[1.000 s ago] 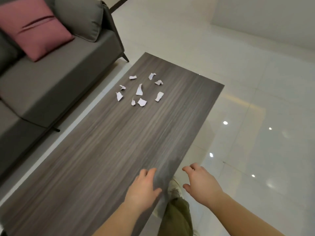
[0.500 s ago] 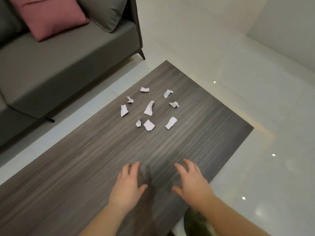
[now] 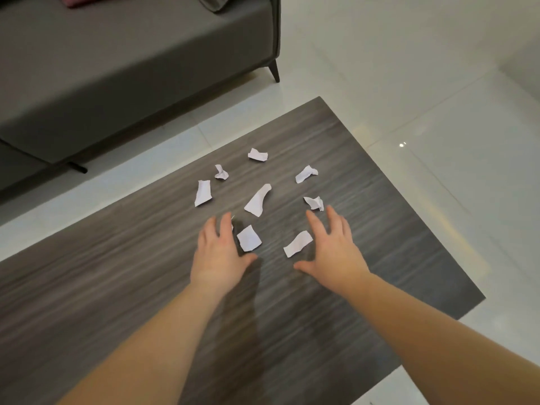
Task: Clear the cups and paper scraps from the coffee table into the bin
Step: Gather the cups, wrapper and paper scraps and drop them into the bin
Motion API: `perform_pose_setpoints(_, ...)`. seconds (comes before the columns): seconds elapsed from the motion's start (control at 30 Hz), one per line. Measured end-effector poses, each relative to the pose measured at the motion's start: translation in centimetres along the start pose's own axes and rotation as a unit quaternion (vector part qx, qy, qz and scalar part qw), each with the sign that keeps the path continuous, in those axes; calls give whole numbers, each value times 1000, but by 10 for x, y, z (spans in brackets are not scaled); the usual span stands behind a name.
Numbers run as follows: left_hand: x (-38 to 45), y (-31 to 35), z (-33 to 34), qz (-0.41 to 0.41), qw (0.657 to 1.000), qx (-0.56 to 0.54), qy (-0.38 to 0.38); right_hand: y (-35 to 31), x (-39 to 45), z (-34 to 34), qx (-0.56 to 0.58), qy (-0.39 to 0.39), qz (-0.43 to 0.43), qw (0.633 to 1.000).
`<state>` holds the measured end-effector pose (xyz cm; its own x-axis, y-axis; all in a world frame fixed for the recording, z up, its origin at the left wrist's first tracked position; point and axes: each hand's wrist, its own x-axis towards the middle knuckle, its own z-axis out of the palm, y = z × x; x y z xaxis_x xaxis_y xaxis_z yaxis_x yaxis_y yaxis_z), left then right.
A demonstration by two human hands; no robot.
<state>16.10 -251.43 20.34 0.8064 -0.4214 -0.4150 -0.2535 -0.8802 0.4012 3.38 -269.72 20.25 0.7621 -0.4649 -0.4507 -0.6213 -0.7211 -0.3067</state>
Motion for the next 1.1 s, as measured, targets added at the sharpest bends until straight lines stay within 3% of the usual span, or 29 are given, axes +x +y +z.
perform_pose_setpoints(0.27,30,7,29,0,999,47,-19,8,59,8,-77,-60,-36,995)
perform_pose_setpoints(0.7,24,15,38,96,973,208,-22,-19,44,23,-135,-39,-128,982)
perform_pose_setpoints(1.1,17,13,45,132,968,208,-47,-31,34,24,-136,-75,-149,977)
